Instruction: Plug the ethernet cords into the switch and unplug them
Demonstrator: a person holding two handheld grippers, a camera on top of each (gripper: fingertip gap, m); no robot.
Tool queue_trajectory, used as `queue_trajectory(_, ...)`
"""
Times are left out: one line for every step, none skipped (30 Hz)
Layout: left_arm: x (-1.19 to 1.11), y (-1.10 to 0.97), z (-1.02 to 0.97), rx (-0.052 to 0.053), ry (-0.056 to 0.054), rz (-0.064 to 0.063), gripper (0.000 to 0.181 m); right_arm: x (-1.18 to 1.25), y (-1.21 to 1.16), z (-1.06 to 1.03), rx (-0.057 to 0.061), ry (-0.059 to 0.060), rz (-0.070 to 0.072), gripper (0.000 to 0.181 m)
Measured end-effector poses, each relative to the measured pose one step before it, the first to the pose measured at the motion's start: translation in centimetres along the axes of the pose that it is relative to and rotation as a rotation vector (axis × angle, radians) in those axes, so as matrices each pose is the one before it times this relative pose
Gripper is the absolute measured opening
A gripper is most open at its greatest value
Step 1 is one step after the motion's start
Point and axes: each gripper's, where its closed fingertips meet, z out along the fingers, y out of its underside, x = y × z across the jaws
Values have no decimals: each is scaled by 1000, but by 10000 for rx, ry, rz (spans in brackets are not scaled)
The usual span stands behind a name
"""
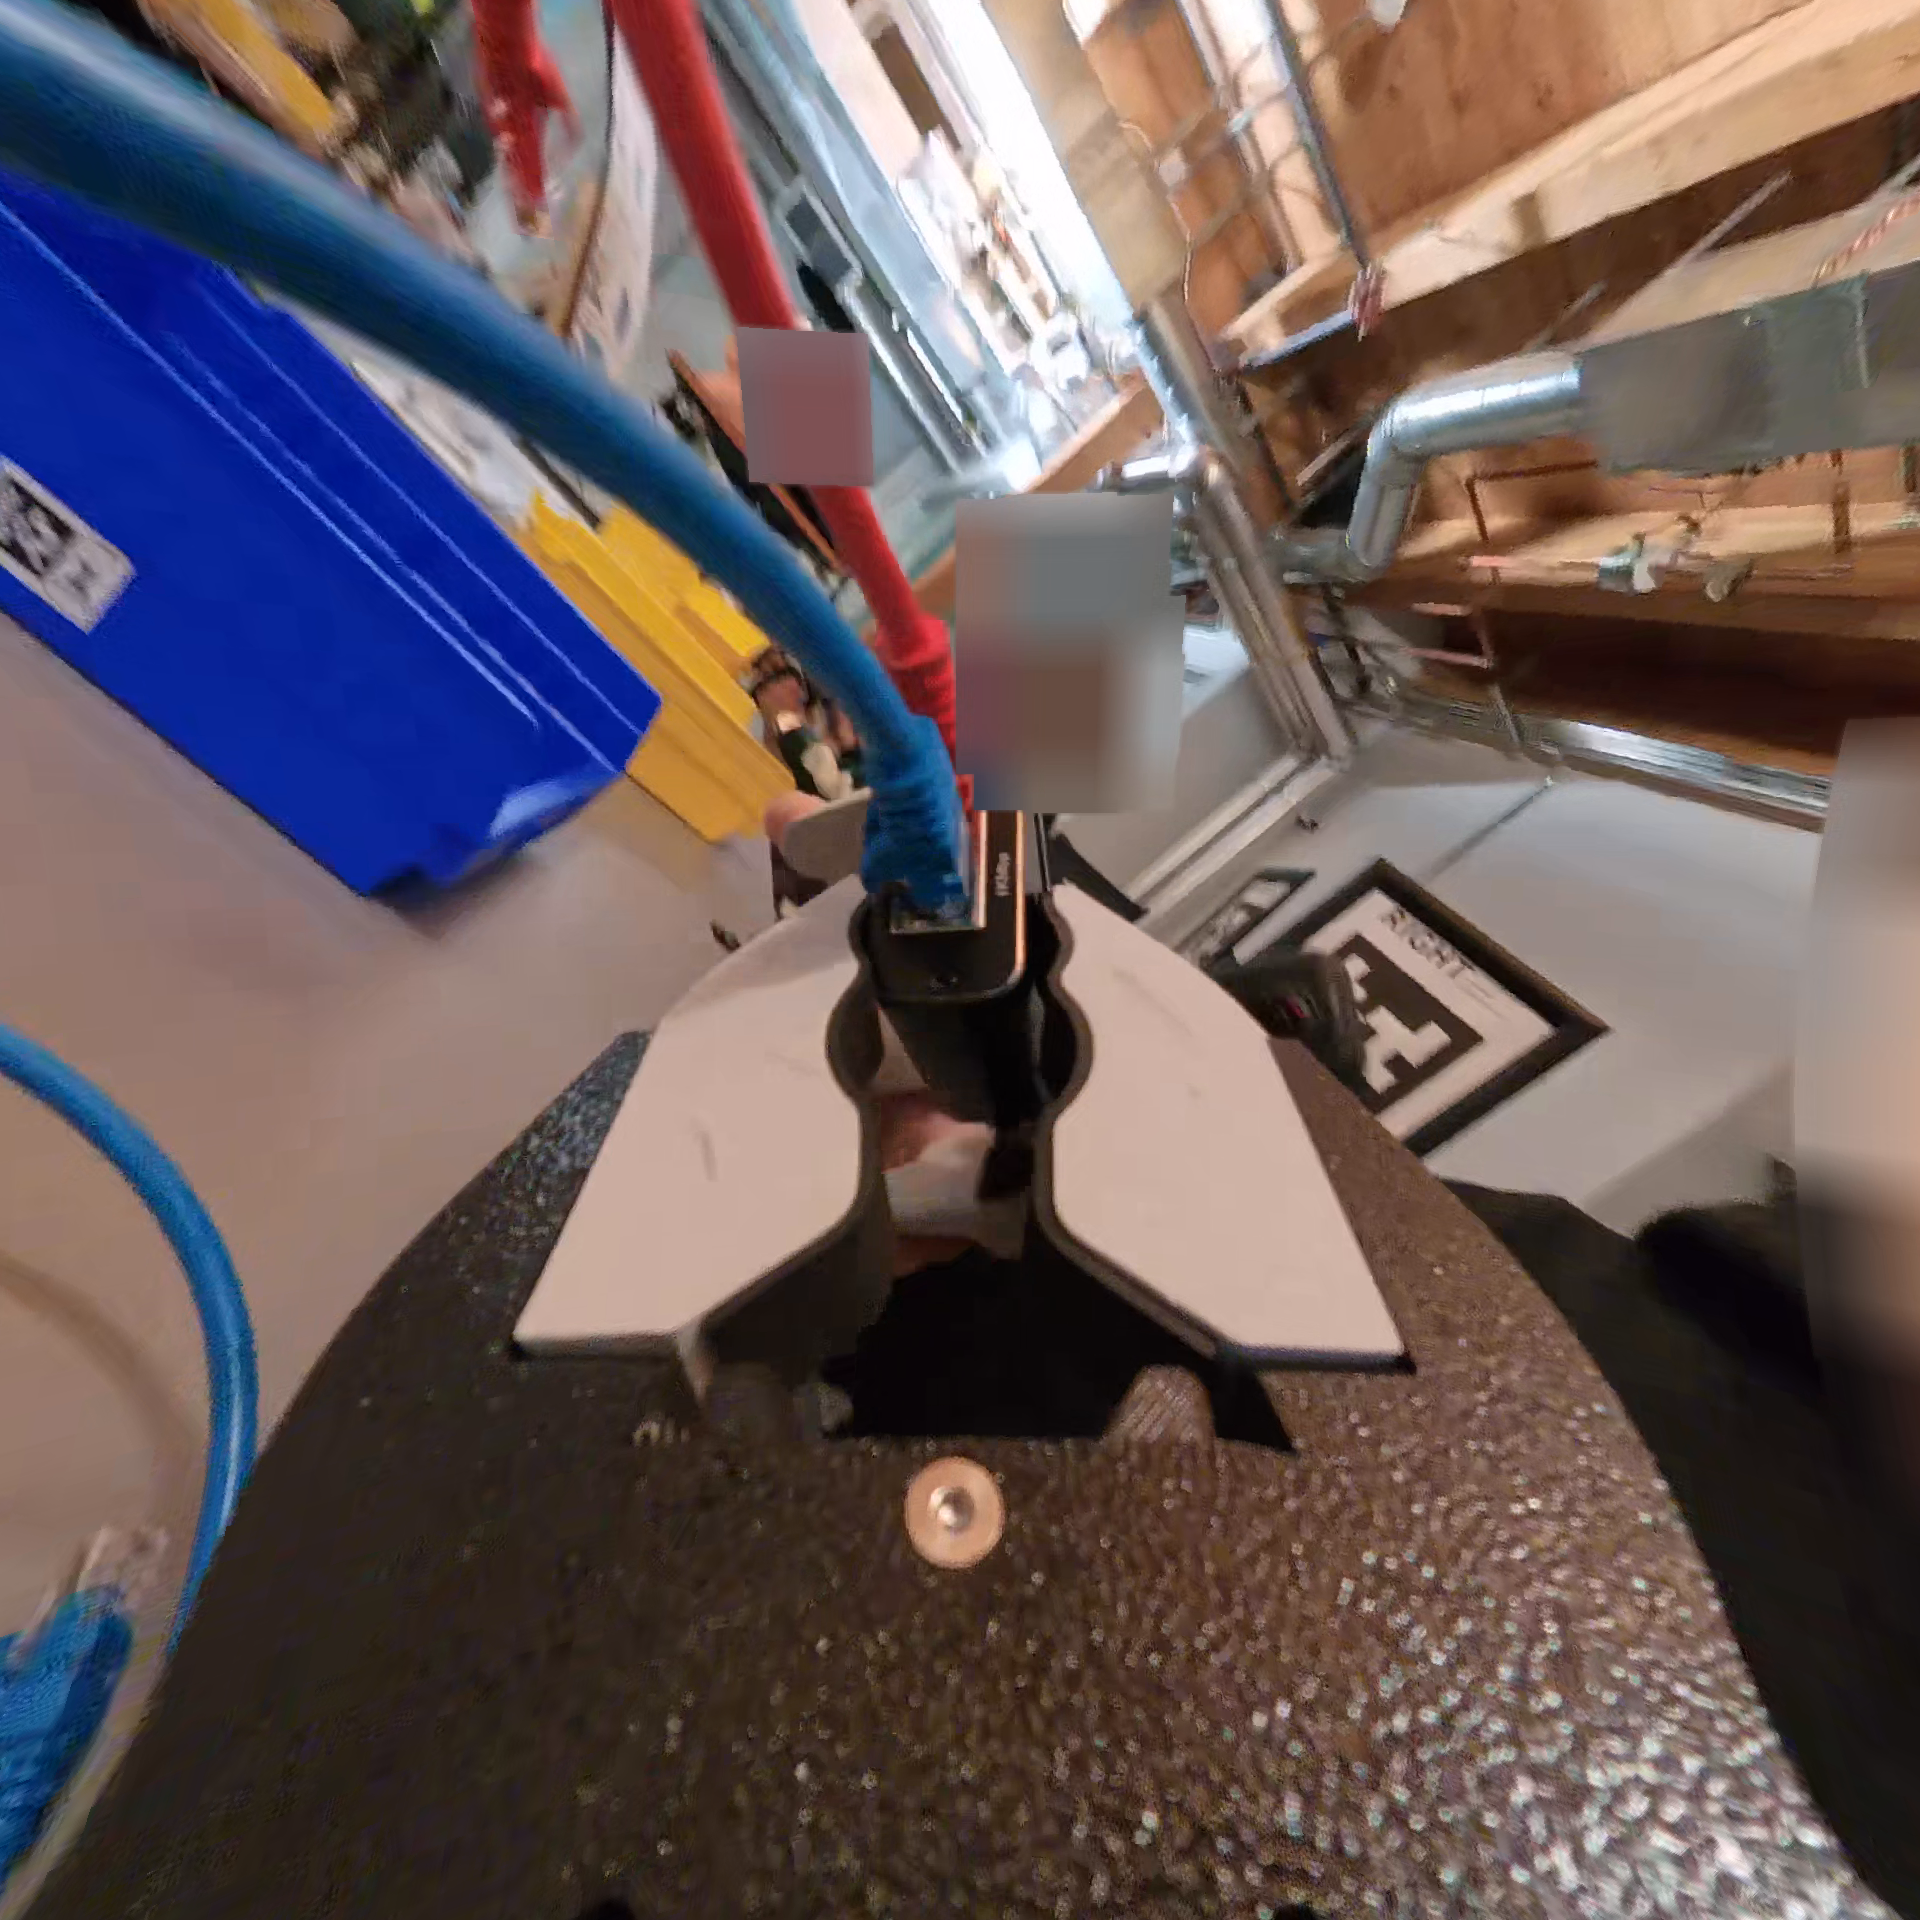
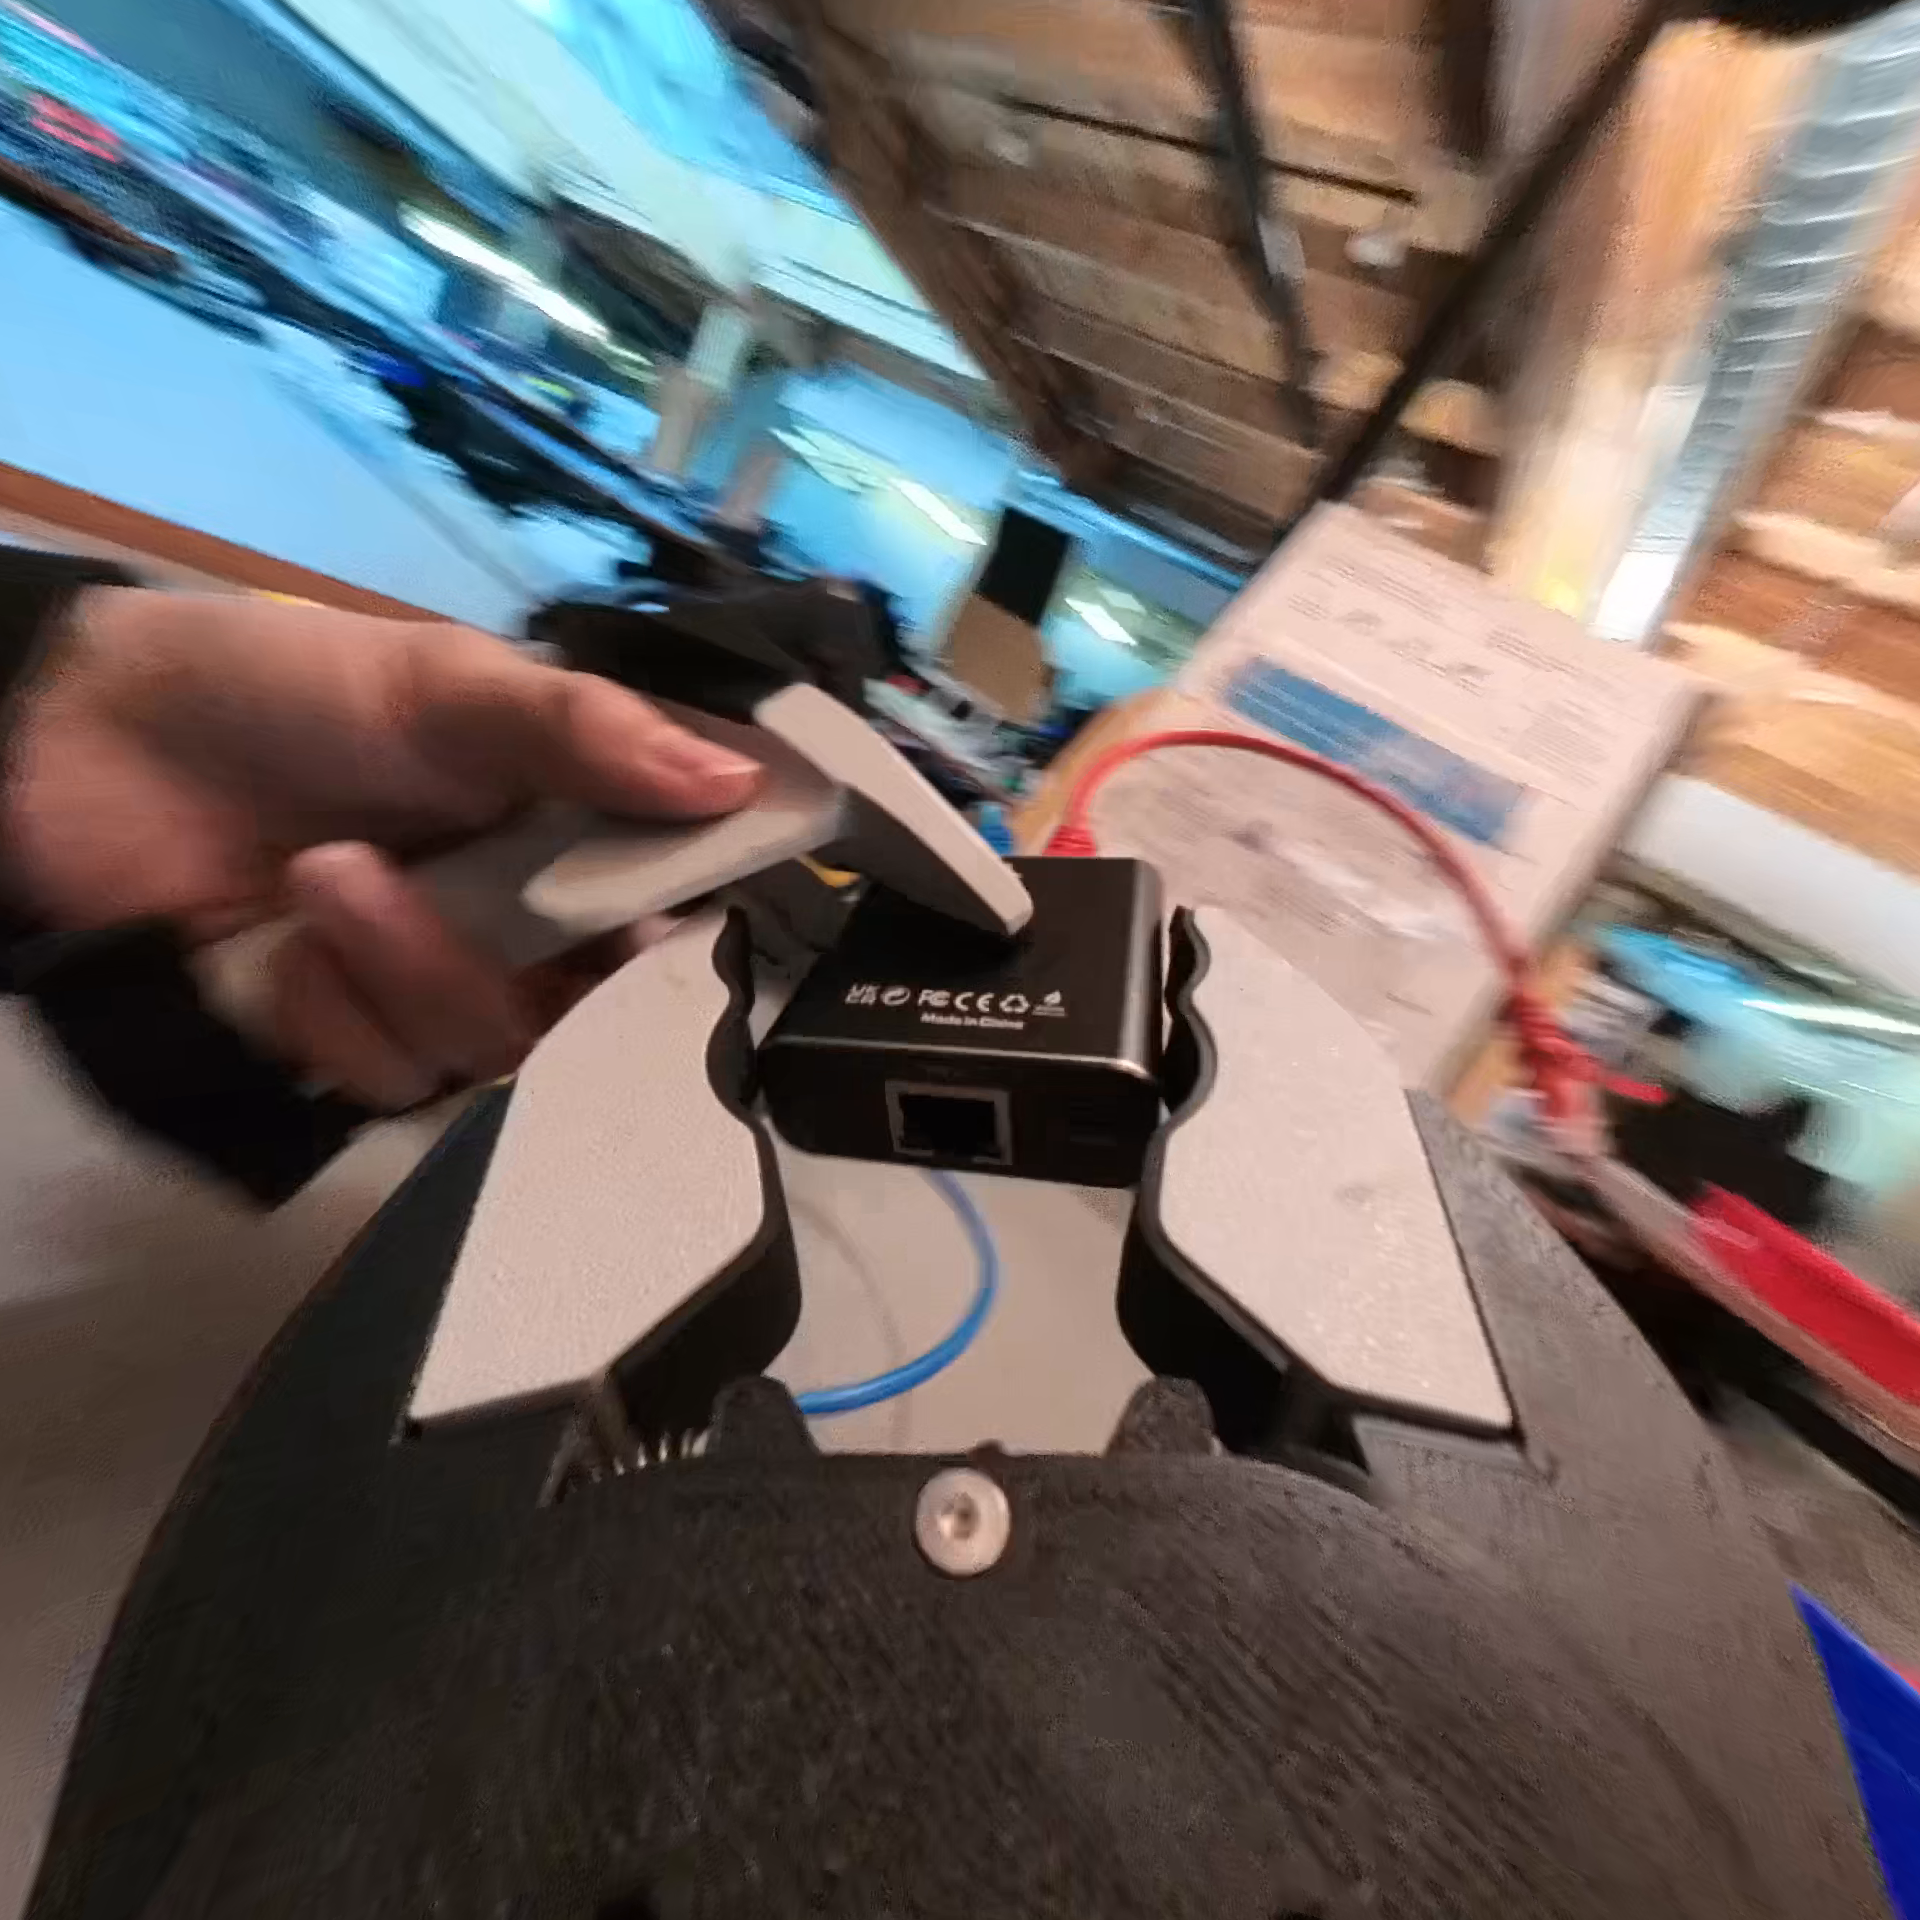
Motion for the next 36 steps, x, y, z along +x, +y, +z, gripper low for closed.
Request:
queue_trajectory(-64,535,-232,-541,-65,108,25,-746,-146,-658,203,-1096,500,82)
queue_trajectory(-42,612,-241,-649,-98,274,25,-471,-60,-768,113,-892,449,85)
queue_trajectory(110,583,-179,-649,-37,176,25,-390,22,-835,5,-794,304,88)
queue_trajectory(300,539,-103,-636,98,-33,25,-137,69,-791,-86,-515,209,90)
queue_trajectory(497,497,6,-612,234,-174,25,-77,-13,-664,-60,-327,91,94)
queue_trajectory(615,534,112,-627,360,-202,25,-464,-99,-480,-28,-443,-31,94)
queue_trajectory(528,547,247,-636,331,-175,25,-824,-14,-225,-84,-545,-185,89)
queue_trajectory(128,342,341,-502,60,-138,25,-770,83,107,-141,-380,-298,87)
queue_trajectory(-168,231,352,-403,-144,-110,25,-593,211,322,-199,-178,-369,83)
queue_trajectory(-179,135,196,-304,-139,-31,25,194,309,298,-237,404,-415,79)
queue_trajectory(-20,-47,22,-124,-36,74,25,381,149,-6,-59,459,-497,76)
queue_trajectory(38,-141,-1,11,-28,96,25,46,-53,-14,124,173,-59,72)
queue_trajectory(-61,-574,-16,346,-174,80,25,293,7,-11,118,337,193,72)
queue_trajectory(-312,-950,-73,641,-397,182,25,692,110,40,111,750,71,72)
queue_trajectory(-718,-1023,-137,756,-736,323,27,771,247,98,49,839,-60,72)
queue_trajectory(-1174,-1028,-243,849,-1131,453,32,836,714,267,-329,786,20,72)
queue_trajectory(-1201,-918,-338,899,-1226,652,39,1176,936,317,-657,1019,-28,72)
queue_trajectory(-732,-564,-347,797,-981,747,42,1313,854,221,-721,1147,-199,72)
queue_trajectory(-333,-228,-300,636,-765,701,47,1088,509,93,-478,1015,-270,72)
queue_trajectory(-124,10,-175,484,-651,657,54,721,237,42,-254,745,-142,72)
queue_trajectory(-99,231,-37,284,-622,599,66,413,204,49,-227,554,5,71)
queue_trajectory(-113,371,64,95,-593,525,75,44,127,79,-153,300,-23,72)
queue_trajectory(56,223,121,89,-384,442,79,-238,170,124,-165,132,-150,72)
queue_trajectory(352,-30,164,201,-98,309,80,-369,148,140,-157,61,-252,71)
queue_trajectory(373,-59,182,152,8,181,79,-321,86,70,-128,121,-214,71)
queue_trajectory(165,167,252,-59,-51,106,77,-209,-60,0,-59,174,-151,72)
queue_trajectory(-17,411,305,-259,-154,70,77,-222,-225,-50,28,78,-121,72)
queue_trajectory(63,426,327,-293,-92,8,78,-272,-220,-46,-19,-16,-160,71)
queue_trajectory(53,226,184,-154,-15,-157,76,-116,108,-13,-185,88,-399,71)
queue_trajectory(-197,57,43,-33,-140,-162,73,-118,76,-21,-76,45,-162,72)
queue_trajectory(-233,-35,-103,50,-114,-81,66,-99,36,-50,48,-47,105,72)
queue_trajectory(-199,29,-125,7,-37,18,58,-131,49,-39,58,-153,172,71)
queue_trajectory(-76,69,-14,-5,35,101,58,-144,-27,-9,69,-188,111,71)
queue_trajectory(-98,60,7,-18,-5,121,58,-114,-4,-4,6,-106,-25,71)
queue_trajectory(-165,68,-110,-45,-85,225,57,-167,-71,19,30,-117,-97,69)
queue_trajectory(-209,-26,-292,-2,-67,373,58,-225,-198,24,170,-244,-48,67)
